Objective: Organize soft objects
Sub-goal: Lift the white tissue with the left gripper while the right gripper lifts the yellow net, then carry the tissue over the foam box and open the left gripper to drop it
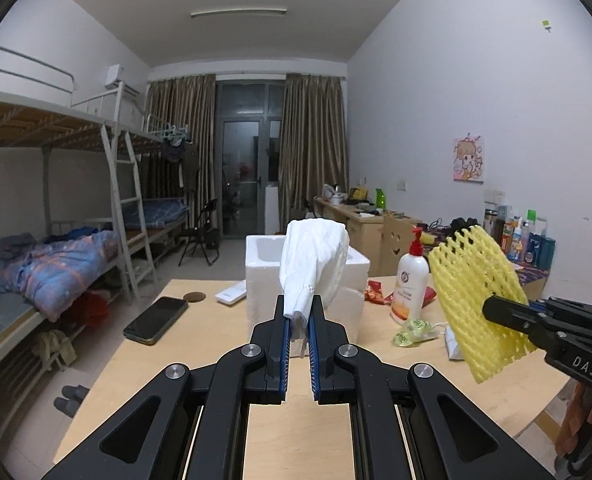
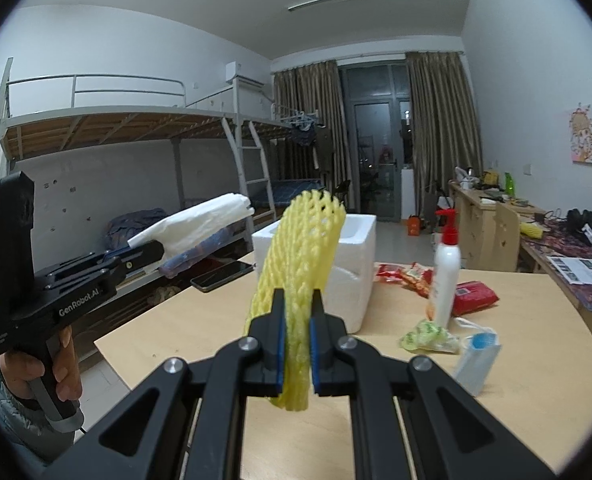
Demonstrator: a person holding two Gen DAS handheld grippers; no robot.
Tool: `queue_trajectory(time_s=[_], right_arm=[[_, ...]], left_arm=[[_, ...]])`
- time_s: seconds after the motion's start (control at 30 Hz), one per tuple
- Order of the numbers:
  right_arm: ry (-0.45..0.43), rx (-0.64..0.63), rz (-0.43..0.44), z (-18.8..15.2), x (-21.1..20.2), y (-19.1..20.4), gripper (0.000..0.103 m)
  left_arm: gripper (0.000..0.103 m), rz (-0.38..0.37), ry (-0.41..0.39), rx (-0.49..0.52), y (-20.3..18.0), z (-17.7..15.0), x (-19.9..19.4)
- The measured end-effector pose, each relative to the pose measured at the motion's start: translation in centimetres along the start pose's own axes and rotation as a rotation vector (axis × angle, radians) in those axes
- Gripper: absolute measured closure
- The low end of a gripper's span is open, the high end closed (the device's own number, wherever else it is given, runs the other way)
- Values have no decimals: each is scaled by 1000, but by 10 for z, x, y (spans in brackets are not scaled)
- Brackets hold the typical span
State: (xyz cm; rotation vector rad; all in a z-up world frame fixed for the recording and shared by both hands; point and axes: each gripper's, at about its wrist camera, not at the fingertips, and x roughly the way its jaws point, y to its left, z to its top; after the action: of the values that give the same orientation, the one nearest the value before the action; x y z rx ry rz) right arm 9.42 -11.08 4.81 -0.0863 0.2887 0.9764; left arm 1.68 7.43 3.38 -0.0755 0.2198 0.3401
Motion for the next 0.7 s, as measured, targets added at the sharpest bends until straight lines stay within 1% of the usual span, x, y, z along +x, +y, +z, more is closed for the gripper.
queue_trajectory(time_s=[0.13, 0.3, 0.47, 0.7], right_arm=[[17, 1, 26, 0, 16, 1, 91], [33, 1, 40, 3, 31, 0, 91], [34, 8, 34, 10, 40, -4, 91], [49, 7, 29, 23, 56, -9, 91]], left_arm=[[94, 16, 13, -9, 7, -2, 10], [94, 27, 27, -20, 14, -3, 19], [94, 25, 31, -22, 20, -1, 26], [94, 11, 37, -13, 20, 13, 41]])
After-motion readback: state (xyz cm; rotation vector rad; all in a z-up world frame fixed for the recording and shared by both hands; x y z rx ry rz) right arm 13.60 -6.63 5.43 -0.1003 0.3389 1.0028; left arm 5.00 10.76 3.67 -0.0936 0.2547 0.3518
